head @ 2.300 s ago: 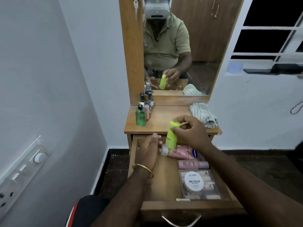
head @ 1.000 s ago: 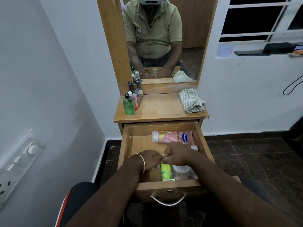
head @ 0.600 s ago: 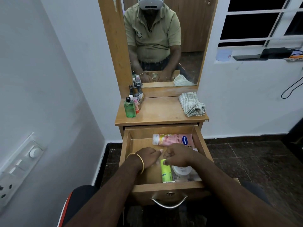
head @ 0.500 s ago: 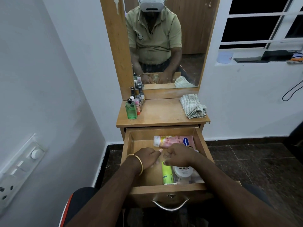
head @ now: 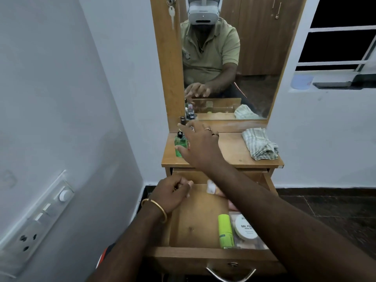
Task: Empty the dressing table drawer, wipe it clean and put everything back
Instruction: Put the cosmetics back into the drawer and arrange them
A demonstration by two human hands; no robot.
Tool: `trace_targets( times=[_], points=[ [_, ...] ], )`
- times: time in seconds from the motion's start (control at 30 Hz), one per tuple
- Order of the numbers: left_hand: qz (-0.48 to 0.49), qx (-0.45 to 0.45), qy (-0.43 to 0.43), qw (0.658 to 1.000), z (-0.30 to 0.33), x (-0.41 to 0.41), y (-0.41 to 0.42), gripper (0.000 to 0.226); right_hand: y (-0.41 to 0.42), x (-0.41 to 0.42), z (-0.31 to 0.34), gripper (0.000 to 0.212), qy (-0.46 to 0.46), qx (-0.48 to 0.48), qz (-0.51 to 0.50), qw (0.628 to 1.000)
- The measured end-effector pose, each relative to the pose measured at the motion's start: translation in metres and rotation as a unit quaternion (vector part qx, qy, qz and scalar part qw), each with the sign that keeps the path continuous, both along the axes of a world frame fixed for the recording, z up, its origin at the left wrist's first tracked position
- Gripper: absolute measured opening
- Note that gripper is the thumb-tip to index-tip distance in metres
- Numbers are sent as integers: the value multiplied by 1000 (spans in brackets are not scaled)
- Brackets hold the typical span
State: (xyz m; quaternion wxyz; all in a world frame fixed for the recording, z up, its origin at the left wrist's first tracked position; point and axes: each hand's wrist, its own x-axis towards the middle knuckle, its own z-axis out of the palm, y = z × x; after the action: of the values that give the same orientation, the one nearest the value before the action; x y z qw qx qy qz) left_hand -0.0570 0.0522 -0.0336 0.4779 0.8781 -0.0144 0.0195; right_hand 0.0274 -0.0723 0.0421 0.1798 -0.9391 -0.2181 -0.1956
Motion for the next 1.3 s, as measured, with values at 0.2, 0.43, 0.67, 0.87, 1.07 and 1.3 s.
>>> trace_targets(
  times=[0.2,0.43,0.67,0.87,1.07,1.3],
  points=[
    [36,-46,-22,998,-2,-4,17,24,13,11,-4,45,3,-55,5,998],
    [104,-97,-48,989,-1,-4,10,13,3,-2,-9,30,-12,-37,44,998],
    [117,-123,-117,979,8,-7,5,11,-50,-40,-17,39,152,200,134,958],
    [-90,-86,107,986,0,-9,-10,35,-86,-52,-60,34,337,142,132,921],
    [-94,17,180,979,-23,-14,-29,23,-94,-55,-91,36,422,140,129,886],
    [-90,37,222,970,-30,-10,-38,17,-97,-52,-100,38,461,123,121,871]
  ],
)
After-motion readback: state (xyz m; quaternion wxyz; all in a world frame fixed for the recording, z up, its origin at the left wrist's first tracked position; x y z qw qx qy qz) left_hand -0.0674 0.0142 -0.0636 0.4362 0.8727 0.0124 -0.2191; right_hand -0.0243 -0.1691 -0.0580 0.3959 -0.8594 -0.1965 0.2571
